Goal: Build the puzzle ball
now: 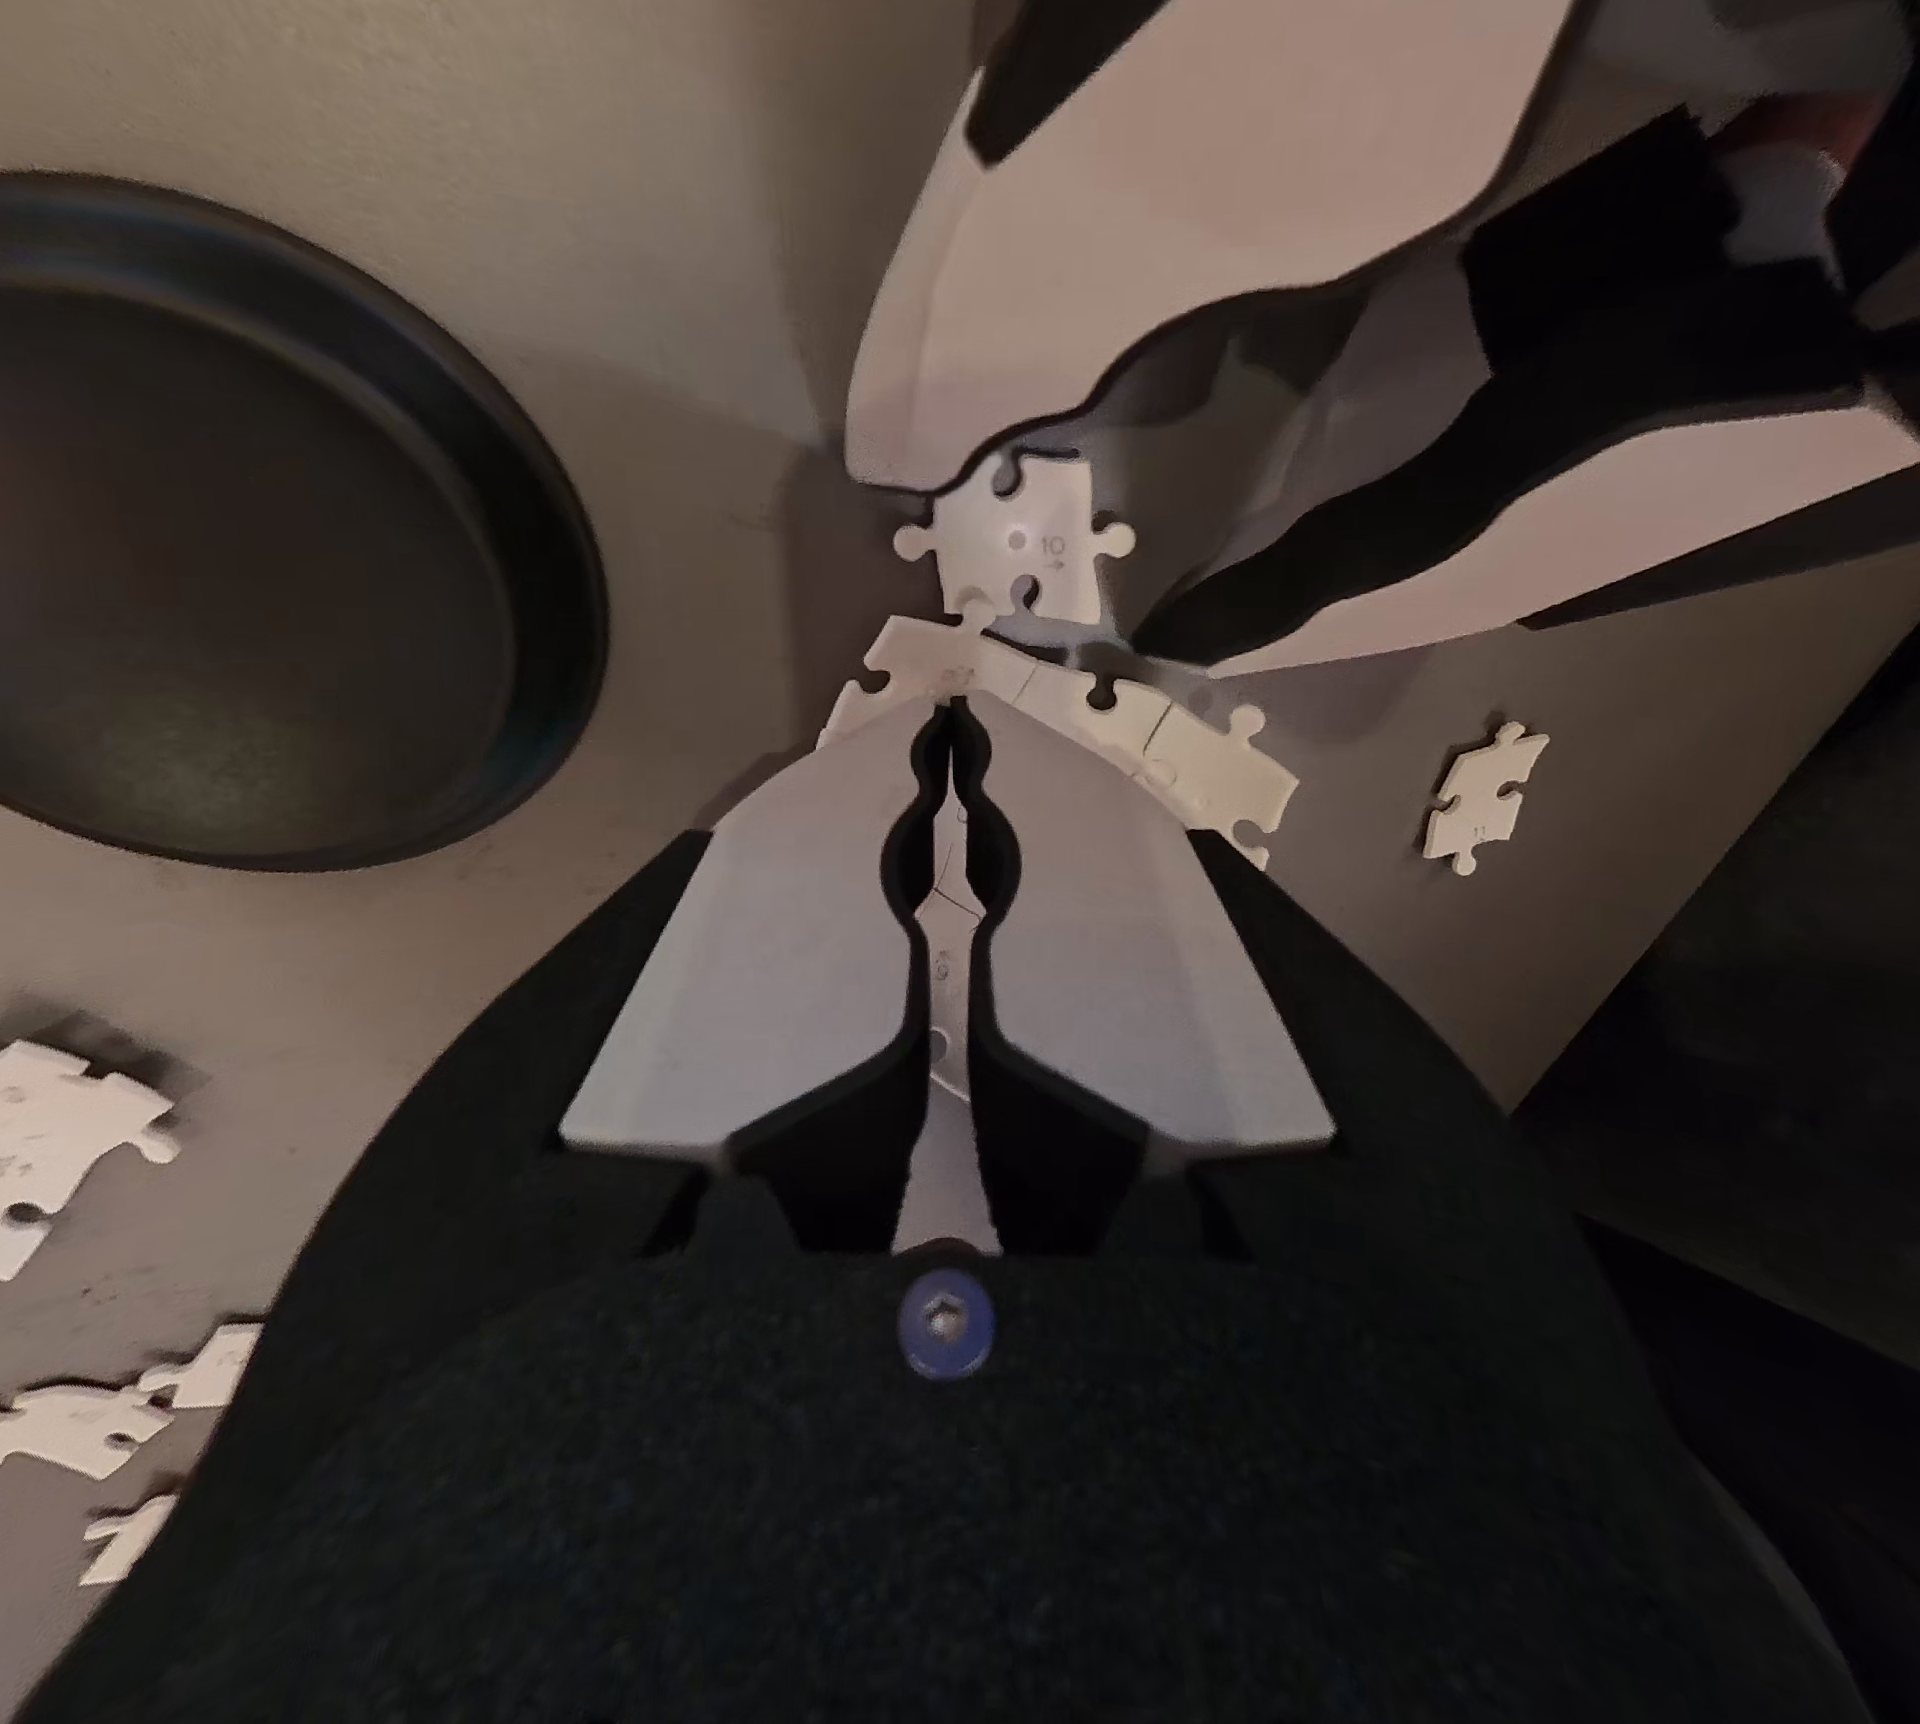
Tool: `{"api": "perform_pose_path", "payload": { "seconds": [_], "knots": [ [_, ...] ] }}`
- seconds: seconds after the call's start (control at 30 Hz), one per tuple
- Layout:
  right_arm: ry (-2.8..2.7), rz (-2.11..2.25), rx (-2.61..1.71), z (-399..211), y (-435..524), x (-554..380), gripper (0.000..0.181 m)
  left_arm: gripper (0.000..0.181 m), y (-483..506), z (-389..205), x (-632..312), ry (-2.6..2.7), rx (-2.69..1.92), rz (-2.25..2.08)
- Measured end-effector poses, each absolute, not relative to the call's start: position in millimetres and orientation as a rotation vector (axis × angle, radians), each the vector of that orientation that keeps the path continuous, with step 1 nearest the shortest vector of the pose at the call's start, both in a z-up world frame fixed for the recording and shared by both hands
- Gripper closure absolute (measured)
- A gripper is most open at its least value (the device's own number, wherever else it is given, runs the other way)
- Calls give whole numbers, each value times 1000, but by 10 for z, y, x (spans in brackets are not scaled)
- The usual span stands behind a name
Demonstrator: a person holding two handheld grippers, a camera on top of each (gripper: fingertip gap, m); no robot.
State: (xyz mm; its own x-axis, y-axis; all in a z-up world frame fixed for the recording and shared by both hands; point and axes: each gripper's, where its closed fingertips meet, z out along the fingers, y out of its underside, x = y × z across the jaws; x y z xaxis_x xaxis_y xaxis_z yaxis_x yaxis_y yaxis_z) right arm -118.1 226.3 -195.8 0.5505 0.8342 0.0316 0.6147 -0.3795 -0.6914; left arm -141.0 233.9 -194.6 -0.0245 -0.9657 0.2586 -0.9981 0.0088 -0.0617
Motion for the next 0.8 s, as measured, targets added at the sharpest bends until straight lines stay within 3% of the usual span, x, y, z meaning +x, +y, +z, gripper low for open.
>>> {"api": "perform_pose_path", "payload": {
  "seconds": [0.13,0.8],
  "knots": [
    [-1171,437,-2120,-1960,2263,-1179,144,181,2339,-1948,-1410,-2129,2093,329],
    [-1014,380,-2199,-1909,2352,-1197,145,181,2338,-1945,-1395,-2063,2125,337]
  ]
}}
